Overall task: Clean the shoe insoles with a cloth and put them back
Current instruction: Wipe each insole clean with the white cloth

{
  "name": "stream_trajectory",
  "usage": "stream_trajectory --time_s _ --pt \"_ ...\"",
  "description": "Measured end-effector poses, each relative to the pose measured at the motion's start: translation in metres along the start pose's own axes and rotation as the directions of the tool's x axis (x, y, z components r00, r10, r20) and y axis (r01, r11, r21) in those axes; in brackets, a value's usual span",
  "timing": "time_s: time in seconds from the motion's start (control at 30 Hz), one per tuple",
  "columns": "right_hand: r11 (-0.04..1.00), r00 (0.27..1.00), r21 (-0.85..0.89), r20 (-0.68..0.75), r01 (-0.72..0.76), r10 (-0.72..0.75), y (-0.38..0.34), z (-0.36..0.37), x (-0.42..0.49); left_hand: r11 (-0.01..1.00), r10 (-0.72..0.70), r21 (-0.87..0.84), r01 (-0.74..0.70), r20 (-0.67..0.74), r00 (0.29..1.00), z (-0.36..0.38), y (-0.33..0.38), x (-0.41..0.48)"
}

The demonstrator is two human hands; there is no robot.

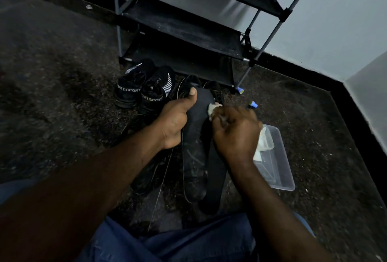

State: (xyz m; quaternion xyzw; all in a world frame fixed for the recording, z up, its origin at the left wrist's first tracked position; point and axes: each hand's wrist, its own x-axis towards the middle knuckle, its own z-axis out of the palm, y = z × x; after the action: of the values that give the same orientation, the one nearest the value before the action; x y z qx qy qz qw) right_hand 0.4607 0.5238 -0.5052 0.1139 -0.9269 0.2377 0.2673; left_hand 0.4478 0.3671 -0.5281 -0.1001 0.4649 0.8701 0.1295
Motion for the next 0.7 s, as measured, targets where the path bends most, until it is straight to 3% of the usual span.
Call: stream_trajectory --time_s 0.1,0.23,0.4,0.53,0.57,0.7 --pt "1.0 1.0 0.014 -0.011 -0.027 0.028 0.0 -0.003 0.009 1.0 0.011 0.012 -0.01 -0.041 0.999 -0.001 0.0 0.002" --pt "0.976 0.973 -0.071 0.126 0.205 -0.195 -0.004 -0.002 -0.006 1.0 -0.016 0.0 0.016 0.015 1.0 -0.004 -0.002 0.001" --pt "0.997 0.999 -0.078 0.031 0.015 -0.012 0.003 -0.003 0.013 1.0 0.007 0.009 -0.006 -0.077 0.997 0.002 -0.003 0.003" --pt "0.953 0.949 -0.112 0.184 0.28 -0.257 -0.01 0.001 -0.007 0.999 -0.023 0.028 0.024 -0.064 0.998 -0.004 -0.001 0.001" --pt "0.952 0.952 -0.139 0.179 0.273 -0.247 -0.008 0.001 -0.004 0.999 -0.026 0.025 0.027 -0.066 0.997 -0.003 -0.001 0.0" --pt "0.99 1.0 -0.138 0.028 -0.001 0.005 0.001 0.001 0.016 1.0 0.006 0.009 -0.005 -0.099 0.995 0.001 0.0 0.0"
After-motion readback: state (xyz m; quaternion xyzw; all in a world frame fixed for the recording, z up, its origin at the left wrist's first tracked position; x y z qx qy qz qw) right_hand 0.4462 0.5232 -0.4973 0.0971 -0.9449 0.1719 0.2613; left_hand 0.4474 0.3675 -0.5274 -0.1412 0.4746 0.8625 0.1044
